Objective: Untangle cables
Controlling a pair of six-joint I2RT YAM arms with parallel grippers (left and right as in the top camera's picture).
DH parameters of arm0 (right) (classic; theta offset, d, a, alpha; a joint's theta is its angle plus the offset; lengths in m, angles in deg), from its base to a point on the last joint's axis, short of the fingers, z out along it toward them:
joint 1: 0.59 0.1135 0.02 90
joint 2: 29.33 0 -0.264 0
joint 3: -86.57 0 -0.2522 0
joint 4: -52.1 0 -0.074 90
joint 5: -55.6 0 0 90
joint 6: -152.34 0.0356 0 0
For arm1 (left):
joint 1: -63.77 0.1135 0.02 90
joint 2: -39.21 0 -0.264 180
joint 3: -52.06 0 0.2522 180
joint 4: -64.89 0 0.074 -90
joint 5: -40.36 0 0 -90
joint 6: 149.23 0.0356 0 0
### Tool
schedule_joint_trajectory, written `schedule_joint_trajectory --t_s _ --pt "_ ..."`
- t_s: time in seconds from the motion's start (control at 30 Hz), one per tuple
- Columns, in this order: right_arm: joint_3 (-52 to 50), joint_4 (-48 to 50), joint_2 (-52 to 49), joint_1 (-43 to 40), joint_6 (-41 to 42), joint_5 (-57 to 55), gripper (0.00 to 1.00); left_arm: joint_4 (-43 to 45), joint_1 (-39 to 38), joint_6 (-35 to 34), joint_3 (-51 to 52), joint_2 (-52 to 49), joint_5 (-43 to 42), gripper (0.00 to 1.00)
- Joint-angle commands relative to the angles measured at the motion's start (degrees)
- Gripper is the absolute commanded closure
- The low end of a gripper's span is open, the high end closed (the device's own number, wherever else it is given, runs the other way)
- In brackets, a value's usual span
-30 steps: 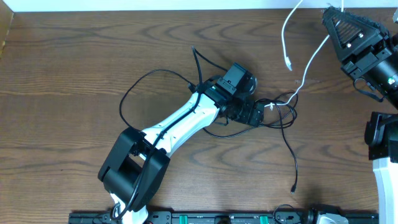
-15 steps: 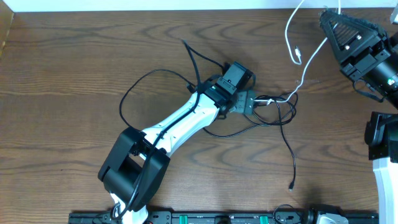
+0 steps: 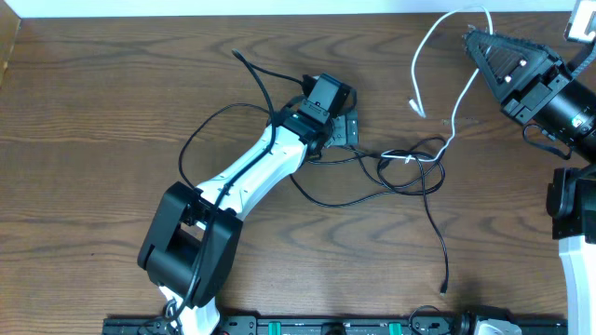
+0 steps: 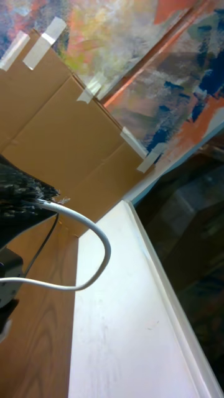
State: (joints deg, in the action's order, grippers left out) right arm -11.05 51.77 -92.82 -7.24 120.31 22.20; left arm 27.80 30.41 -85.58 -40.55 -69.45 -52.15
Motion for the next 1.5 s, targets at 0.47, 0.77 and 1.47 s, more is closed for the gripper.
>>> schedule_joint_trajectory --t_s 0.47,0.77,1.47 --pt "0.74 0.11 -0.39 0.00 -1.86 0.20 0.99 -2.95 -5.64 15.80 -0.87 -0.76 -21.92 0.02" --pt "0.74 0.09 -0.39 0.02 -1.57 2.32 0.99 -0.31 -7.54 15.85 -0.87 -1.20 -11.19 0.02" --pt "0.70 -0.02 -0.39 0.00 -0.85 5.11 0.99 18.32 -9.40 11.50 -0.90 -4.79 14.88 0.02"
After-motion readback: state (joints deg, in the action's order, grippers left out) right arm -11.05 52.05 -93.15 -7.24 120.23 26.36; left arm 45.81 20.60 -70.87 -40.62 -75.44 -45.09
